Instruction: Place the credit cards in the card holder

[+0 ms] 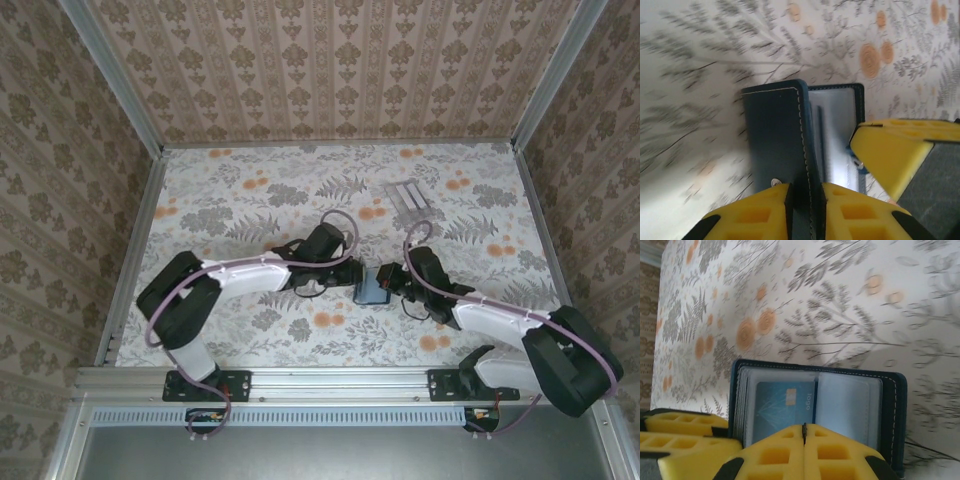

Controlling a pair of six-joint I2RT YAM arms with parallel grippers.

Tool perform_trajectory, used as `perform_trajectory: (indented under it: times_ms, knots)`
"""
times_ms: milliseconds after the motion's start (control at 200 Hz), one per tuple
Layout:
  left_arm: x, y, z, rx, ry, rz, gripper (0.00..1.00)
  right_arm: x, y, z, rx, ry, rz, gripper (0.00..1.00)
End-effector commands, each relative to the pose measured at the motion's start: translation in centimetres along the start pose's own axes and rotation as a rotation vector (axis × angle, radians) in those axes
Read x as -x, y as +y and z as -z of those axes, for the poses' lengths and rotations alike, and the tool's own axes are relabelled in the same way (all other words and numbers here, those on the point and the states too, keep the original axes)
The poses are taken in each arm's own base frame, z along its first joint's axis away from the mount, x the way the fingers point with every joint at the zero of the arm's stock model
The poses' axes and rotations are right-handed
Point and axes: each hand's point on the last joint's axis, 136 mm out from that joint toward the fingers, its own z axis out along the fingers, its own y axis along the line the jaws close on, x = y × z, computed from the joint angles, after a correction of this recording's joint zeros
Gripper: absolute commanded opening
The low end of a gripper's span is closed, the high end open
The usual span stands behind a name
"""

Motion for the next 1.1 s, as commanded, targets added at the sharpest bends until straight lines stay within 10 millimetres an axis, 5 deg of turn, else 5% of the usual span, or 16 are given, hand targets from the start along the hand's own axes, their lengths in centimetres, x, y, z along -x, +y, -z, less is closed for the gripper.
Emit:
perform_trajectory:
  times_ms: [0,90,295,420,765,1095]
  knots:
    - [-0.2,-2.0,-1.7,-0.09,0.048,0.012,0.23,-0.3,-1.9,0.6,-0.019,0.008,-0.038,0.0]
    - [-0.1,-3.0,-2.2,-0.108,0.054,-0.005,0.34,-0.4,-2.6,1.0,-0.025,0.015,-0.049,0.0]
    - [-0.3,-4.7,-3.7,-0.198,0.083,0.007,0.42,-0.1,-4.7,2.4,-0.094,-0.014,-0.058,0.0]
    - [-0.7,-4.1,-4.5,-0.184,0.106,0.015,0.44,0.1,-5.9,3.1,-0.141,-0.01,-0.064,0.0]
    - [-1.0,-3.6,-3.2,-0.214,0.107,0.016,0.43,0.4,-3.4,2.9,-0.031,0.015,-0.013,0.02]
    - [-2.8,0.3,-1.9,-0.109,0.113,0.058,0.44,0.8,-1.8,1.0,0.027,0.061,-0.02,0.0]
